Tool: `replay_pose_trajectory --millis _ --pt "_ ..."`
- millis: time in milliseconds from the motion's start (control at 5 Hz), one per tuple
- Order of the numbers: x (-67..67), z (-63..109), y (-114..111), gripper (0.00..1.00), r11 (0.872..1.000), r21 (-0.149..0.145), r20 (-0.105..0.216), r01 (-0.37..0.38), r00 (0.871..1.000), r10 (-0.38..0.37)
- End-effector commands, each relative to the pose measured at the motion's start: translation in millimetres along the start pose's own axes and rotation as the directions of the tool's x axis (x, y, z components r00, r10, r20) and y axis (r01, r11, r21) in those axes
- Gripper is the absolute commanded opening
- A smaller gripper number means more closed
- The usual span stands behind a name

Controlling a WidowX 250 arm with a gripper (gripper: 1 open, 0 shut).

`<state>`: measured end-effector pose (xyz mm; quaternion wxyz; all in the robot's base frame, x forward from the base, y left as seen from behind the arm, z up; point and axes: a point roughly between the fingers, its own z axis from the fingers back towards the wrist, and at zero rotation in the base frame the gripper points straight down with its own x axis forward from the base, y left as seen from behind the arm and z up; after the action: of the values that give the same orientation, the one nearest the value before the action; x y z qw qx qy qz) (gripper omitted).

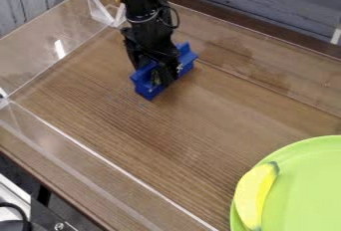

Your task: Put the blue object in the green plate

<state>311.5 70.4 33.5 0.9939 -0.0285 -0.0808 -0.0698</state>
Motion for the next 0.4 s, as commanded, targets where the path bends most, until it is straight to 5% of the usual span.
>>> replay_pose_trajectory --millis 0,200 --pt "3.4 -0.8 -3.8 0.0 1.0 0.002 0.0 0.017 1.0 -0.017" --pt "4.8 -2.3 -4.7 0.0 1.0 0.0 -0.002 0.017 1.0 -0.017"
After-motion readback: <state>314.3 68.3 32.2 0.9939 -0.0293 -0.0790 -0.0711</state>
